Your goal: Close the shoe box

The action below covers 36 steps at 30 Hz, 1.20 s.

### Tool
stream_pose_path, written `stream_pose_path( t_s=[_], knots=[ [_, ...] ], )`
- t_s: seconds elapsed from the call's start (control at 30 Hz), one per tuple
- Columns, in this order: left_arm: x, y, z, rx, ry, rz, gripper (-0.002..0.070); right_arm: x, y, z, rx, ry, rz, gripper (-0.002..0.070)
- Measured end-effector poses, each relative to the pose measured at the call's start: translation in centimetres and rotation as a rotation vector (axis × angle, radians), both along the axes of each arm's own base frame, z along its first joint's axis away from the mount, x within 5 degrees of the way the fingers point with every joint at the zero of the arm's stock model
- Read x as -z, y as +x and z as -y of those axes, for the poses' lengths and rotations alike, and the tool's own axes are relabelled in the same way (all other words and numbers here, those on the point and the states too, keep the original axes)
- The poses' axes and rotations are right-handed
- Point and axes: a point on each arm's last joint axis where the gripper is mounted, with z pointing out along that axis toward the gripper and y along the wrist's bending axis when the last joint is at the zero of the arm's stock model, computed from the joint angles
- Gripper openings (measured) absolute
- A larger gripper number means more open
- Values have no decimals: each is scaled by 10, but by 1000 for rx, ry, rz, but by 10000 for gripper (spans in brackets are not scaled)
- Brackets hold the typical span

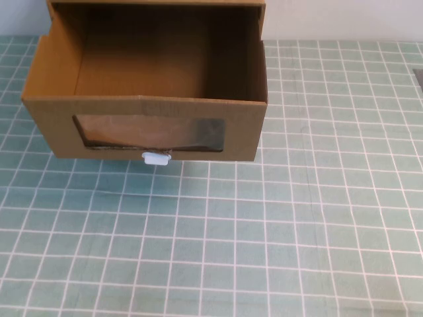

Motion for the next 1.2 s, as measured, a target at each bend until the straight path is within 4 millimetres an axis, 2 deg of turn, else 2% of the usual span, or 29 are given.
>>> stream_pose_path(
  t_s=[1.2],
  knots=[
    [0, 0, -2, -4, 49, 11, -5, 0, 0, 0, 0, 0, 0, -13]
  ],
)
